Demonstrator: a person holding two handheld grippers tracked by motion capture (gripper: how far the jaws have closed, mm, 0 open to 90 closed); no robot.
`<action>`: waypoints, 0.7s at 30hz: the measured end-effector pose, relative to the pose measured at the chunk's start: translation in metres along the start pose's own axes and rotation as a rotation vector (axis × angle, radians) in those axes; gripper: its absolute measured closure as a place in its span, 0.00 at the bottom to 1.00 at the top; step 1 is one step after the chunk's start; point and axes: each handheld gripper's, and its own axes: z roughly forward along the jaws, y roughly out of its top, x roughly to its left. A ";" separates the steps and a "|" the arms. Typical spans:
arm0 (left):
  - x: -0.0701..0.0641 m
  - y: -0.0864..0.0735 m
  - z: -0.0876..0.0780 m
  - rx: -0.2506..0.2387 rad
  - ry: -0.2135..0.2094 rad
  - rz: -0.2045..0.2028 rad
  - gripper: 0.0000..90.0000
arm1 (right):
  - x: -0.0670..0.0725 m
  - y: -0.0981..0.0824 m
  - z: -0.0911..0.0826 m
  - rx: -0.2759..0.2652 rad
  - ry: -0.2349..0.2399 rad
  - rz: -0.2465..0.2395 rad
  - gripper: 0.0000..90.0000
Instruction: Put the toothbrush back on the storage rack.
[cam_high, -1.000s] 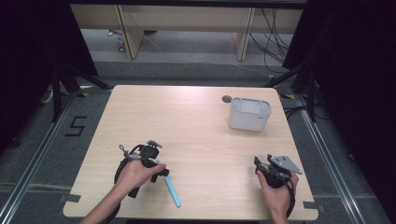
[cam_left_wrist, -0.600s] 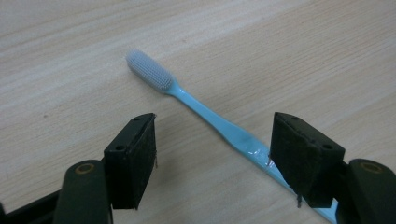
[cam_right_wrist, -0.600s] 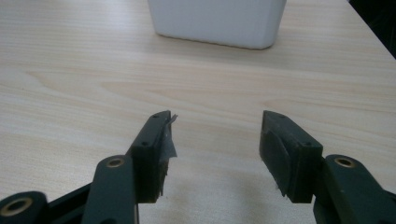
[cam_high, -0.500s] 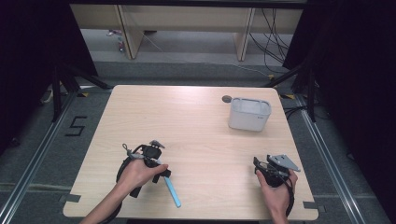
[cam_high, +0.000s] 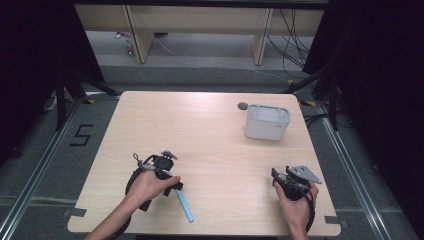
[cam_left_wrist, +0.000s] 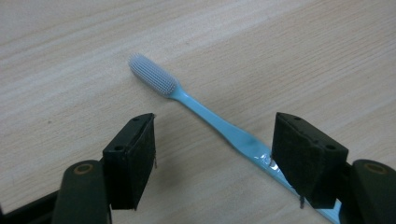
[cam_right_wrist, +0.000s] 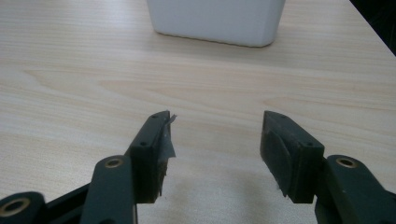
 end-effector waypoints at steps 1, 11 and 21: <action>0.000 0.000 0.001 -0.003 0.002 -0.003 0.33 | 0.000 0.000 0.000 0.000 0.000 0.000 0.49; -0.002 0.003 0.005 0.020 0.021 0.007 0.32 | 0.002 0.000 0.002 -0.008 0.011 -0.008 0.49; -0.002 0.007 0.007 0.048 0.041 0.012 0.32 | 0.002 0.000 0.001 0.009 0.007 -0.014 0.49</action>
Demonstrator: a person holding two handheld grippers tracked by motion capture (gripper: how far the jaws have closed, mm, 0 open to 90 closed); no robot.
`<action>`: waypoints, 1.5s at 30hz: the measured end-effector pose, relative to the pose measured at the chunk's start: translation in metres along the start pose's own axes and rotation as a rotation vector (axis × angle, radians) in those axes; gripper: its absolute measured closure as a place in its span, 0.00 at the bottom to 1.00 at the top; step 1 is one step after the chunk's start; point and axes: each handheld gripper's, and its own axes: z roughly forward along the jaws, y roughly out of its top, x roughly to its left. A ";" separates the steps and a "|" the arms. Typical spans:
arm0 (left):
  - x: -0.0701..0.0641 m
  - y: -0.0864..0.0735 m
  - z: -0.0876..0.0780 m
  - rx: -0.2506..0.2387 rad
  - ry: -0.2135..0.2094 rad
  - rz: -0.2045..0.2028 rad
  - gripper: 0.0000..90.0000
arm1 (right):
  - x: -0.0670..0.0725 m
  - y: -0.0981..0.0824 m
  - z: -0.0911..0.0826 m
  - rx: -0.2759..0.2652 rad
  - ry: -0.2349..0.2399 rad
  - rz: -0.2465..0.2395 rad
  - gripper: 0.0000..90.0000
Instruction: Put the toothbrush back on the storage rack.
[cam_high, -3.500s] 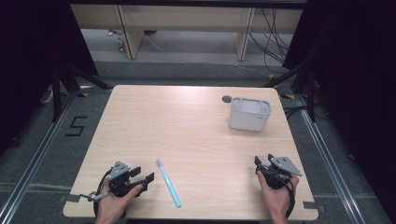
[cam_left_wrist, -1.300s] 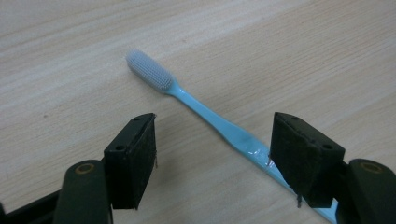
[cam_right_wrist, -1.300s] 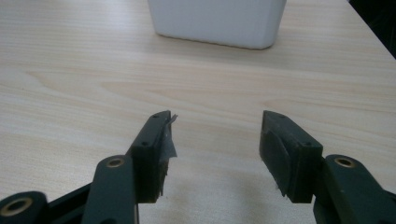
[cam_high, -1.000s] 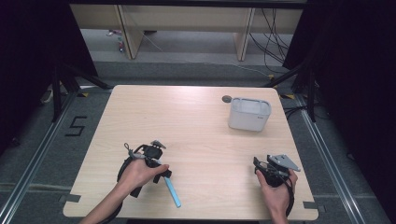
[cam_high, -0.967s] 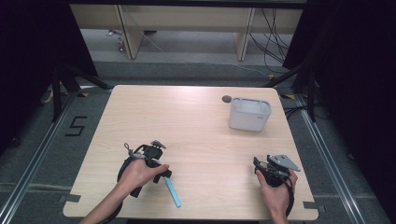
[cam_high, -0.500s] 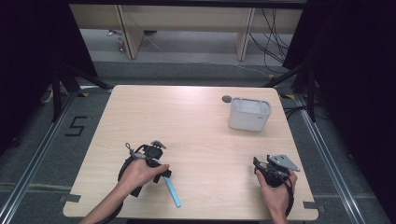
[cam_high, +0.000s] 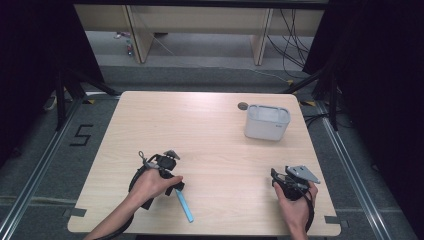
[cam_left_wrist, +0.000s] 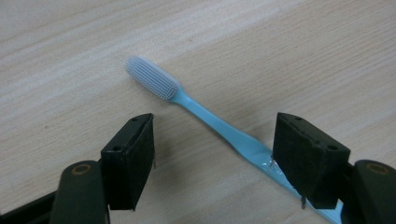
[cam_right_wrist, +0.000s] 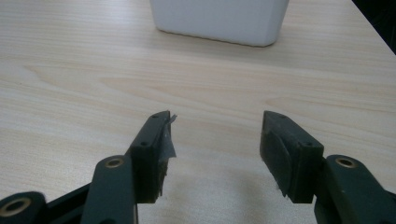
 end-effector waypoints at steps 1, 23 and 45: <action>0.000 0.000 0.000 0.001 0.004 0.003 0.32 | 0.000 0.000 0.000 0.005 -0.006 -0.001 0.49; -0.001 0.007 0.002 0.075 0.041 0.023 0.32 | 0.000 0.000 -0.001 -0.005 -0.002 -0.011 0.49; -0.005 0.010 0.003 0.087 0.032 0.005 0.33 | 0.001 0.000 0.000 -0.003 -0.020 -0.042 0.49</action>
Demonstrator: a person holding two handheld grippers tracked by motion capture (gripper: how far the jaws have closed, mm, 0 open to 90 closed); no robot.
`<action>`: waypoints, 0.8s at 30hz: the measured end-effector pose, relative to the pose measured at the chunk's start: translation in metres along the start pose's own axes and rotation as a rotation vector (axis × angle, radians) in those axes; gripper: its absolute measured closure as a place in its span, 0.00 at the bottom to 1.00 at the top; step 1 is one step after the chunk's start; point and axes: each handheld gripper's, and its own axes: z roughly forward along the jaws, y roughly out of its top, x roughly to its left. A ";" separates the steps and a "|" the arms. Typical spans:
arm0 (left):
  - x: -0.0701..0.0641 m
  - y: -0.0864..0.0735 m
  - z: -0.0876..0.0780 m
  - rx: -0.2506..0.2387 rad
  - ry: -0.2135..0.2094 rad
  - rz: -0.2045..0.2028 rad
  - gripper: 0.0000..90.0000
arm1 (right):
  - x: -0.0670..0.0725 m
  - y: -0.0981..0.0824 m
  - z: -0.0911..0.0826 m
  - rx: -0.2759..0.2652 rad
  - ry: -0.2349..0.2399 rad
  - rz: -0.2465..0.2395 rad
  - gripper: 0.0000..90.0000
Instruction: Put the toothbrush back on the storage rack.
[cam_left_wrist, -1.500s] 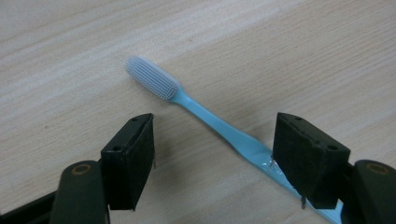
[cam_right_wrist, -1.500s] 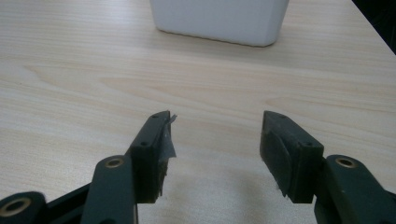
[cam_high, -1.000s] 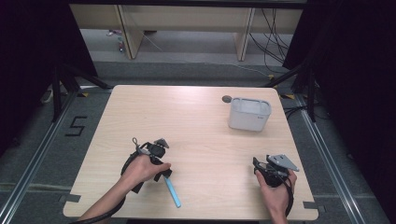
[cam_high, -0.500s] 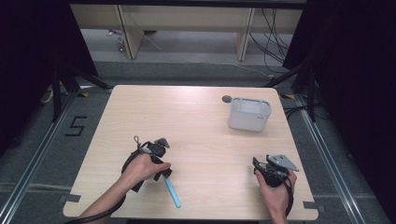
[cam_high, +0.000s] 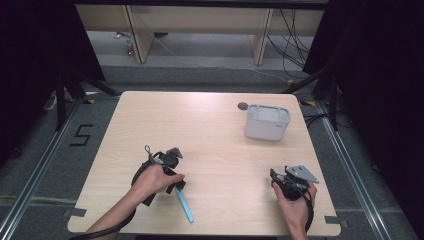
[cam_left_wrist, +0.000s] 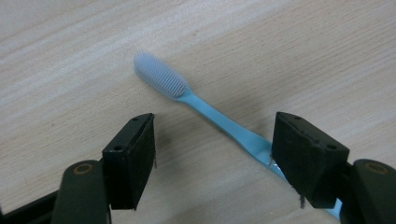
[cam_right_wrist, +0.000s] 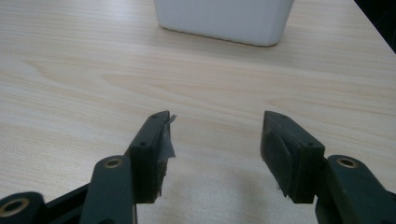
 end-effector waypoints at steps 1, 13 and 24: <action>0.000 0.000 0.000 0.002 -0.004 -0.002 0.34 | 0.000 0.000 0.000 -0.001 -0.001 -0.001 0.49; 0.003 -0.004 0.000 0.034 0.020 0.030 0.48 | -0.001 -0.001 0.000 -0.005 0.005 0.021 0.48; 0.003 -0.007 -0.002 0.075 0.038 0.119 0.58 | -0.002 0.000 -0.001 0.001 0.023 0.028 0.48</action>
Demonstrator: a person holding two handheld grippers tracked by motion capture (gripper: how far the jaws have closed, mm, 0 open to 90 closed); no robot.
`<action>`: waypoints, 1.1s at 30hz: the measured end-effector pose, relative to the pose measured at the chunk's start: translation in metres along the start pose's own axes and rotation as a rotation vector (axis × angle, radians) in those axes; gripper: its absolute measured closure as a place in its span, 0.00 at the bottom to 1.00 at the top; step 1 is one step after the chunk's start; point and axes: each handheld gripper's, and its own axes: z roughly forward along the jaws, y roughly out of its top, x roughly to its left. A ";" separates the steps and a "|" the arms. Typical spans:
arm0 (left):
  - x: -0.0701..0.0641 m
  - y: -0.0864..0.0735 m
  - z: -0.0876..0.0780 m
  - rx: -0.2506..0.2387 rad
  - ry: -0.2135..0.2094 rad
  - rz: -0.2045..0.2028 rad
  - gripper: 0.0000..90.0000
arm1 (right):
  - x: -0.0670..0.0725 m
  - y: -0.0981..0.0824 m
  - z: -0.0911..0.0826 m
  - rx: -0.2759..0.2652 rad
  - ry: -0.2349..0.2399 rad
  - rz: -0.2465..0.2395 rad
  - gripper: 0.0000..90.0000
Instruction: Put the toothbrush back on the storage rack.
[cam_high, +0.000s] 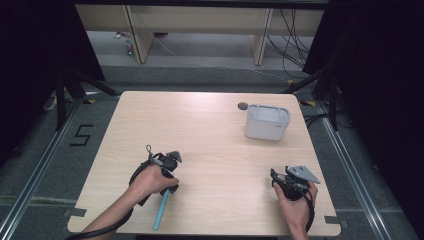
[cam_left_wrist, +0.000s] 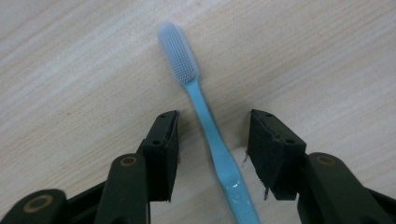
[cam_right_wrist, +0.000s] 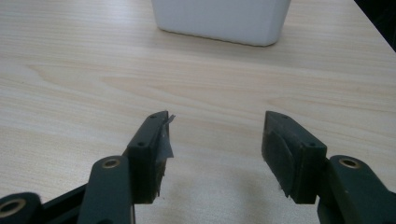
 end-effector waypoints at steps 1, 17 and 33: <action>0.000 -0.001 0.001 -0.012 0.001 0.005 0.58 | 0.000 0.000 0.000 0.000 0.000 0.001 0.47; -0.007 -0.016 -0.001 0.052 0.006 0.107 0.71 | 0.000 0.000 -0.001 0.000 -0.016 -0.001 0.47; -0.001 -0.020 -0.002 0.069 0.015 0.258 0.87 | 0.003 -0.001 -0.001 0.008 -0.016 0.029 0.47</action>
